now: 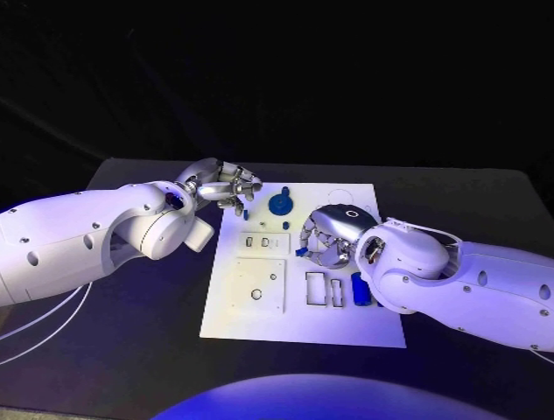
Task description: Assemble the parts on the task board
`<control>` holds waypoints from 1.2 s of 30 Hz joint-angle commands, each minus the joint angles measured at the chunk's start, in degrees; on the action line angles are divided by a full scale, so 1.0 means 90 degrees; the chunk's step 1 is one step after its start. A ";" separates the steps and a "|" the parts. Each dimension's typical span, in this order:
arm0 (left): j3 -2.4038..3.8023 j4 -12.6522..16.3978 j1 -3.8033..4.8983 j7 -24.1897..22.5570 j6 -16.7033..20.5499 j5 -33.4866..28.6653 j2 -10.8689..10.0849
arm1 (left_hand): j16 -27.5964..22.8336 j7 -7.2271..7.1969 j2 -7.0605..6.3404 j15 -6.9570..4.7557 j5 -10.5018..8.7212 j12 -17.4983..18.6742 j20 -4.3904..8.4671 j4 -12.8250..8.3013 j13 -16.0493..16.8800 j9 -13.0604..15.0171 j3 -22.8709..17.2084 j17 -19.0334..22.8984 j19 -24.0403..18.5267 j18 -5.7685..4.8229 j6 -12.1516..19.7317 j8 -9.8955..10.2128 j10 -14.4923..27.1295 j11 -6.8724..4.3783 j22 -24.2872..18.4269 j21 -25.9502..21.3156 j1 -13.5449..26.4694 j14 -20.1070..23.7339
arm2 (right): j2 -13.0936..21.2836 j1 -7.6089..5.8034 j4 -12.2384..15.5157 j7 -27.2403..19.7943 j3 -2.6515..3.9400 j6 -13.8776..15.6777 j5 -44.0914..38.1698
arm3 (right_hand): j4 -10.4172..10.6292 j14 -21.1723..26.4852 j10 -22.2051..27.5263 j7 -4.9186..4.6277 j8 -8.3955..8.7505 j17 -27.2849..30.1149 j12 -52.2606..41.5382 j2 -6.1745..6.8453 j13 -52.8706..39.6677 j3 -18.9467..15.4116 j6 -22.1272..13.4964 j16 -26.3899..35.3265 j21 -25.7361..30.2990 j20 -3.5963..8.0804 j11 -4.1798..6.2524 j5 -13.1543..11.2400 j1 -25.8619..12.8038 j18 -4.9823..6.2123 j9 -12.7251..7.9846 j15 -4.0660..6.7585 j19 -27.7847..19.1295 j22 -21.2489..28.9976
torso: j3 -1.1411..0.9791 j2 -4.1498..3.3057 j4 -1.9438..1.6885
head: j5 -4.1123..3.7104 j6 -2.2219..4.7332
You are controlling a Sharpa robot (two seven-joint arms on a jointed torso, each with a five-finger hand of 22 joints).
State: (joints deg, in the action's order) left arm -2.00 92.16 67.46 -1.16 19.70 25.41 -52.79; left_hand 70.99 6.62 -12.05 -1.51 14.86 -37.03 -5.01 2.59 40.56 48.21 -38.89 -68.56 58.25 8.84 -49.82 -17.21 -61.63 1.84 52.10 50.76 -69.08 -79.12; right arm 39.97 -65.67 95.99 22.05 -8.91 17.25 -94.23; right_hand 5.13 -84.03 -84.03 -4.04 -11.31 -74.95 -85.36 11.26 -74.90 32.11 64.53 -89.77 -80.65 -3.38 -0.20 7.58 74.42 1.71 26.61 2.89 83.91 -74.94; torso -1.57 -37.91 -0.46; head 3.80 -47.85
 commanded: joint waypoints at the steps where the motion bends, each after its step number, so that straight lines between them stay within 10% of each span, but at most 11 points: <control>1: 0.0000 0.0028 -0.0012 -0.0060 -0.0202 0.0152 0.0014 | -0.0027 -0.0012 -0.0001 0.0018 0.0017 0.0027 -0.0002 -0.0042 -0.0033 -0.0068 -0.0006 0.0014 0.0005 0.0107 -0.0079 0.0025 0.0056 0.0014 -0.0008 -0.0054 -0.0047 0.0049 | -0.0015 -0.0037 -0.0012 0.0107 0.0008 0.0016 -0.0024 | 0.0001 -0.0663 -0.0207 0.0009 -0.0023 -0.1672 -0.0014 0.0004 -0.1096 0.0039 0.0031 -0.0026 -0.0045 0.0043 0.0033 0.0030 -0.0080 0.0033 0.0017 0.0063 0.0228 -0.1333 | 0.0000 -0.0004 -0.0008 | -0.0003 0.0017; 16: -0.0003 0.0230 -0.0264 -0.0177 -0.0613 0.2096 -0.0007 | 0.0447 -0.0045 0.0144 -0.0021 -0.0296 -0.0121 0.0034 -0.0008 -0.0270 -0.0845 0.0108 -0.0399 0.0391 0.0030 -0.0504 0.0594 -0.0182 -0.0025 0.0398 0.0233 -0.0184 -0.0258 | -0.0107 -0.0204 -0.0111 0.0237 0.0051 0.0078 -0.0073 | 0.0007 -0.0663 -0.0212 0.0018 -0.0035 -0.1672 -0.0015 0.0027 -0.1101 0.0047 0.0021 -0.0026 -0.0087 0.0057 0.0044 0.0133 -0.0150 0.0023 0.0053 0.0074 0.0250 -0.1351 | -0.0003 -0.0020 -0.0011 | -0.0014 0.0087; 20: -0.0004 0.0280 -0.0311 0.0069 -0.0446 0.2513 0.0037 | 0.0627 -0.0146 0.0150 -0.0081 -0.0888 -0.0198 0.0083 0.0091 -0.0342 -0.1018 0.0279 -0.0567 0.0616 -0.0010 -0.0849 0.0617 -0.0330 -0.0101 0.0611 0.0413 -0.0168 -0.0394 | -0.0092 -0.0218 -0.0058 0.0252 0.0075 0.0148 -0.0075 | 0.0006 -0.0663 -0.0212 0.0019 -0.0036 -0.1672 -0.0014 0.0030 -0.1101 0.0049 0.0019 -0.0026 -0.0091 0.0059 0.0045 0.0149 -0.0157 0.0022 0.0058 0.0076 0.0252 -0.1353 | 0.0000 -0.0021 -0.0011 | -0.0017 0.0099; 36: -0.0028 0.0027 -0.0359 0.1345 0.0025 0.2665 0.0517 | 0.1193 -0.0371 -0.0109 -0.0245 -0.1194 -0.0690 0.0238 0.0847 -0.0224 -0.0991 0.1312 -0.1171 0.1232 -0.0150 -0.1254 0.0125 -0.0672 -0.0283 0.1220 0.0945 -0.0040 -0.0759 | -0.0053 -0.0269 0.0264 0.0271 0.0136 0.0287 -0.0161 | 0.0004 -0.0663 -0.0213 0.0020 -0.0040 -0.1672 -0.0014 0.0040 -0.1101 0.0051 0.0017 -0.0026 -0.0099 0.0061 0.0047 0.0177 -0.0170 0.0020 0.0066 0.0079 0.0256 -0.1357 | -0.0017 -0.0018 -0.0006 | -0.0003 0.0136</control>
State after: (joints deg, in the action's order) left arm -2.26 92.43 64.24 7.08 18.59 48.46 -48.40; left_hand 81.57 3.27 -12.92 -3.30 4.31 -43.08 -2.77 10.10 38.45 39.24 -27.44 -74.95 68.93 7.92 -60.74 -15.89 -67.21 -0.81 62.90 59.07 -68.82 -83.93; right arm 39.49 -68.06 98.13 24.04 -7.72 19.18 -94.48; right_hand 5.30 -84.04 -84.03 -3.89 -11.50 -74.93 -85.36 11.63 -74.94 32.26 64.45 -89.77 -81.35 -3.18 -0.20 8.90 73.27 1.70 27.18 3.29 84.11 -74.91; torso -1.70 -38.08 -0.47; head 3.75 -46.59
